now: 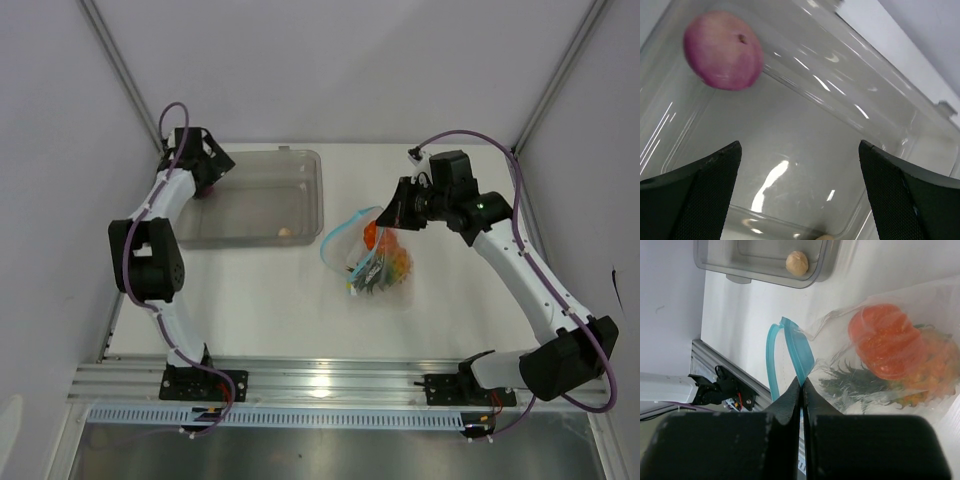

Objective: Place the food in the zip-top bag and seal the zipper
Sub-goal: Pick up the fake fruit from the bin.

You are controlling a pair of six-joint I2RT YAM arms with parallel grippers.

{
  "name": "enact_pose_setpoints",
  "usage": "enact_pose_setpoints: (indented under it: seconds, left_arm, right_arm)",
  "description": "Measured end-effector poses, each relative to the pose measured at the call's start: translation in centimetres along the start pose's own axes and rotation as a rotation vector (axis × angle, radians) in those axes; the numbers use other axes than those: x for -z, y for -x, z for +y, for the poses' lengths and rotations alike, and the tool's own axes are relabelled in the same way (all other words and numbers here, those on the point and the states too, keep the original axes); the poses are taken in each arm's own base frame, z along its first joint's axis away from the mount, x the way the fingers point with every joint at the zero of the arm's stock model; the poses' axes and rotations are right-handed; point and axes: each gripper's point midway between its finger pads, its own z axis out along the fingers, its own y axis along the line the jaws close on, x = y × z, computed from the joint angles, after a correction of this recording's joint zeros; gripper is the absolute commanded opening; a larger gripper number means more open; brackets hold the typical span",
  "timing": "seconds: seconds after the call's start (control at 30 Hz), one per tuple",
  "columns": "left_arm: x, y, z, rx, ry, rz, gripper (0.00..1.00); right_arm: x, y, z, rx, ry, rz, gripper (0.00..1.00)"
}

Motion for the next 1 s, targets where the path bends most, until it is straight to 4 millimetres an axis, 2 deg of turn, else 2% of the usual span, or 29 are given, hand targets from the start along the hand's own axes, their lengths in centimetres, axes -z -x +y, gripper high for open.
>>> enact_pose_setpoints:
  seconds: [0.2, 0.43, 0.53, 0.77, 1.0]
  left_arm:
    - [-2.5, 1.0, 3.7, 0.232, 0.003, 0.011, 0.99]
    - [-4.9, -1.0, 5.2, 0.384, 0.077, 0.066, 1.00]
    - [-5.8, -1.2, 5.9, 0.446, 0.126, 0.072, 1.00]
    - [-6.5, -0.5, 7.3, 0.542, 0.189, 0.031, 1.00]
    - [-7.4, 1.2, 7.4, 0.567, 0.215, -0.023, 0.99]
  right_arm:
    - [0.0, 0.0, -0.1, 0.003, 0.007, 0.004, 0.00]
    - [-0.1, 0.4, -0.8, -0.005, -0.001, 0.003, 0.00]
    - [-0.1, 0.5, -1.0, -0.004, -0.001, 0.000, 0.00]
    - [-0.3, 0.5, -1.3, -0.010, -0.007, 0.003, 0.00]
    - [-0.7, 0.5, -1.7, -0.019, -0.015, 0.012, 0.00]
